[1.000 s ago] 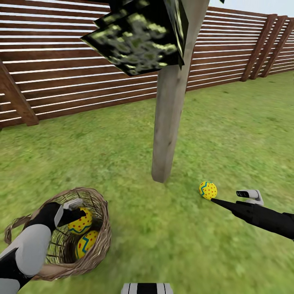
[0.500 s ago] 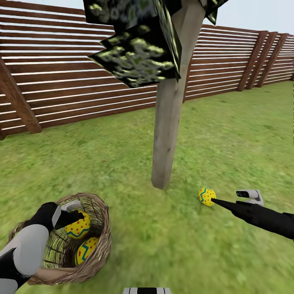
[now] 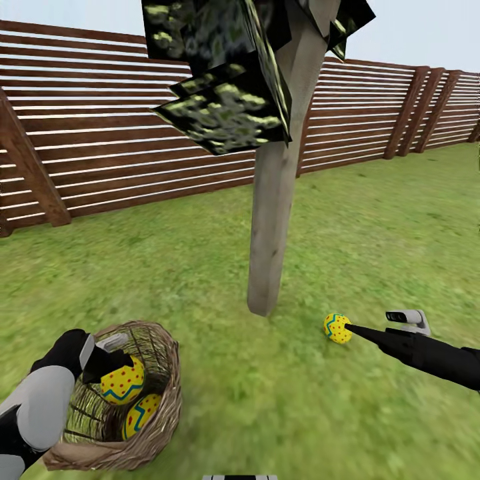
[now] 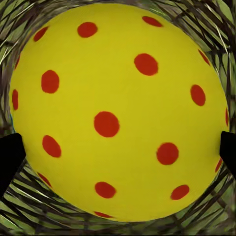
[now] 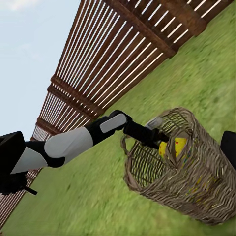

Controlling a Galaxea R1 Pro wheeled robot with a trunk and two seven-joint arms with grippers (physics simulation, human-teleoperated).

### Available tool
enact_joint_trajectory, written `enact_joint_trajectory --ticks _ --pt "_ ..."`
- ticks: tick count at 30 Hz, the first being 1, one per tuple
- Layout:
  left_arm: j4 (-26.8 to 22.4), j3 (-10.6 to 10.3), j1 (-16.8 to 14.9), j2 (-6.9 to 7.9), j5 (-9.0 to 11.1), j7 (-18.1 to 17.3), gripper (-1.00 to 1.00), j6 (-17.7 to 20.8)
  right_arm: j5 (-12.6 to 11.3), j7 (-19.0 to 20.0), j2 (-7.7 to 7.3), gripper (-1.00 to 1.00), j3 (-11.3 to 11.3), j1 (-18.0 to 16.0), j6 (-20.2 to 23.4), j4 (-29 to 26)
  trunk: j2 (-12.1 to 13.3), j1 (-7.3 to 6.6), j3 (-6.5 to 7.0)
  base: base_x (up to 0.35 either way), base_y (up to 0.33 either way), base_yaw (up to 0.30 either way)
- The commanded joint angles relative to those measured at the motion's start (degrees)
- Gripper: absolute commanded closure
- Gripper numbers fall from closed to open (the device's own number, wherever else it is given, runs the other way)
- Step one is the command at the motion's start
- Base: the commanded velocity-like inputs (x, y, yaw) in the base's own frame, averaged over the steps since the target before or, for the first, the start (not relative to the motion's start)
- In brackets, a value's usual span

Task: Take the three Easter eggs out of the wicker basket on the lawn in the garden, then place them on the lawn next to a single tree (choose any tree) so that all three eggs are next to the same tree and none are left in the basket.

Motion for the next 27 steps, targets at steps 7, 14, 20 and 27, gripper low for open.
enact_joint_trajectory --ticks 7,14,20,27 --pt "-0.10 0.46 -0.10 -0.12 -0.60 -0.62 1.00 5.23 0.00 0.13 -0.01 -1.00 -0.02 -0.03 0.27 0.00 0.08 -0.19 1.51 0.000 0.000 0.000" --pt "-0.18 0.46 -0.15 -0.13 -0.61 -0.52 1.00 6.04 0.00 0.15 -0.01 -1.00 -0.02 -0.03 0.27 0.00 0.17 -0.37 3.06 0.000 0.000 0.000" --pt "-0.19 0.46 -0.16 -0.13 -0.61 -0.43 1.00 6.04 0.00 0.21 0.10 -1.00 -0.07 -0.03 0.27 0.00 0.25 -0.52 4.39 0.000 0.000 0.000" --pt "-0.12 0.46 -0.16 -0.13 -0.68 -0.34 1.00 6.04 0.12 0.10 0.21 -1.00 -0.02 -0.03 0.27 0.07 0.34 -0.70 5.94 0.000 0.000 0.000"
